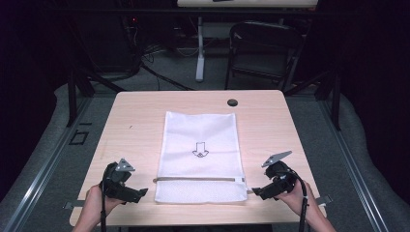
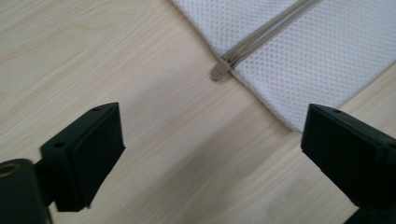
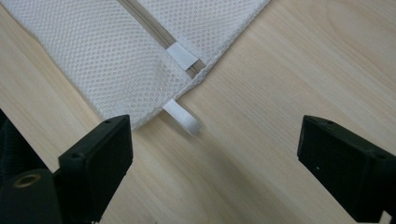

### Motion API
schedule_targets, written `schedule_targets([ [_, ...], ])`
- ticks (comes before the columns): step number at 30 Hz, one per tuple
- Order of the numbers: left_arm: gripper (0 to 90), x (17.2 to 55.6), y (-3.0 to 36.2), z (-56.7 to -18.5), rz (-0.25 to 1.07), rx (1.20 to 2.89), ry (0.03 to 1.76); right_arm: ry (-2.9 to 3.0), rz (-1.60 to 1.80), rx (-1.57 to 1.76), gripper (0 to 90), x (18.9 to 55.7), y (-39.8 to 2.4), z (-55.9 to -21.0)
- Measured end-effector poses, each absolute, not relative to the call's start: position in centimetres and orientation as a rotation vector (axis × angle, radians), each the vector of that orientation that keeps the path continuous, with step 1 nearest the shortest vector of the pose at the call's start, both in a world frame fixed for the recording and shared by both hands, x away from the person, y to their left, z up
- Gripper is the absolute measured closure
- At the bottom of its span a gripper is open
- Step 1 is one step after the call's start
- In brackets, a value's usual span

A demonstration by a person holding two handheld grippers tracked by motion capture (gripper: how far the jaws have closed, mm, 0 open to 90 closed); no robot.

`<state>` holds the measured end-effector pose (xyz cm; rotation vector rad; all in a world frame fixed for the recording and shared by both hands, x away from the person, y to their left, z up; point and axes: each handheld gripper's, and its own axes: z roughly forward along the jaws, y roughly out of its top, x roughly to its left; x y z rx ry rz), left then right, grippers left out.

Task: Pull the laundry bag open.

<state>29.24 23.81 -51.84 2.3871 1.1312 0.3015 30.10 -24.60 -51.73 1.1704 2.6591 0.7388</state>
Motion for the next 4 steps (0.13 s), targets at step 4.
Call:
schedule_targets([
  [4, 0.3, 29.7, 23.91, -52.38, 0.336, 2.386, 1.159, 2.645, 0.682, 1.146, 0.1, 30.2, -24.48, -52.09],
])
